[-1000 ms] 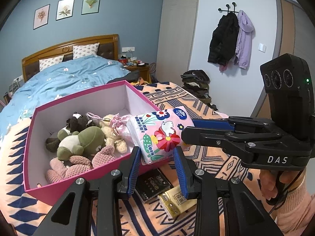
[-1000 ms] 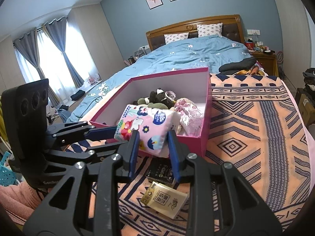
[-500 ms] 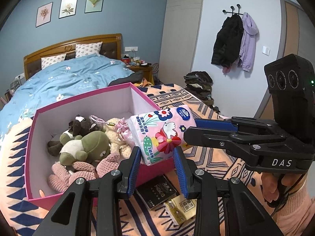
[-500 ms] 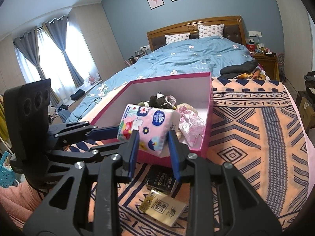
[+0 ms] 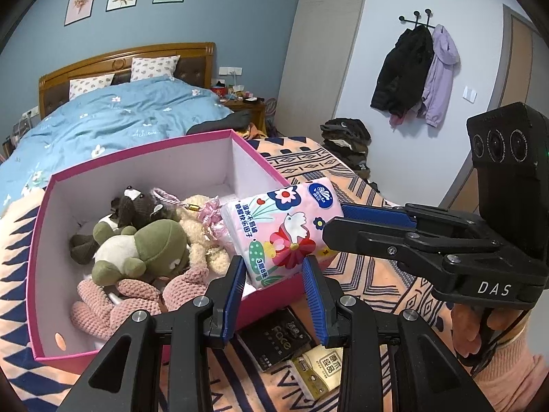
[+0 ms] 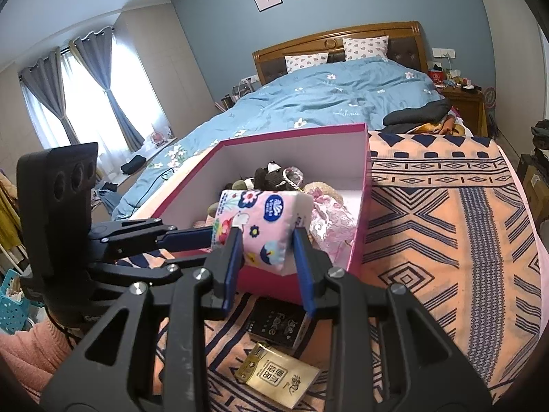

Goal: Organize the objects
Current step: 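Lift the floral tissue pack and carry it over the magenta box, then open the left gripper to drop the tissue pack into the box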

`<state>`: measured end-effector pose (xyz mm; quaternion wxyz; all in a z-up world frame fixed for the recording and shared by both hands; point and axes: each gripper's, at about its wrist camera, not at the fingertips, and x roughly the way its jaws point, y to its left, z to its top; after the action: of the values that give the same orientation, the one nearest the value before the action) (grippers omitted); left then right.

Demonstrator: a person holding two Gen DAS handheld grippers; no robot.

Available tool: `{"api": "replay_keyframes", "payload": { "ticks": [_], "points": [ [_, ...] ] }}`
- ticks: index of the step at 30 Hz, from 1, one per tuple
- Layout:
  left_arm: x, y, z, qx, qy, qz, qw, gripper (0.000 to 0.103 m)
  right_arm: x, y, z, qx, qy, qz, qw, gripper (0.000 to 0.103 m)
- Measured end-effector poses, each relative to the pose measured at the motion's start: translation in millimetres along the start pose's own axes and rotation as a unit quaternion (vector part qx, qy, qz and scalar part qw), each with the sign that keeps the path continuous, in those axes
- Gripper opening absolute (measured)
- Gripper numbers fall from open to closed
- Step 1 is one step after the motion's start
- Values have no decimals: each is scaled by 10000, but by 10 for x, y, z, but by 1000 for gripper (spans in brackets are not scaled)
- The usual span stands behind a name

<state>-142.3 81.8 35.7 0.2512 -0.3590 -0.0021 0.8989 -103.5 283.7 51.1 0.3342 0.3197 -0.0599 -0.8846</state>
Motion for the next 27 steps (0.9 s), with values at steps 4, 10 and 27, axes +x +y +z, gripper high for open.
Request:
{"api": "replay_keyframes", "payload": {
  "ticks": [4,10,27],
  "points": [
    [41,6,18,18,23,40,10000,34,30,-30,3,28,29,-30,10000,34],
    [106,30,39,0,74,64,10000,34,86,-72,5,87,83,-52,9999,34],
    [330,194,54,-223,385,15,9990,34,330,-172,7,174,442,-232,9986,37]
  ]
}}
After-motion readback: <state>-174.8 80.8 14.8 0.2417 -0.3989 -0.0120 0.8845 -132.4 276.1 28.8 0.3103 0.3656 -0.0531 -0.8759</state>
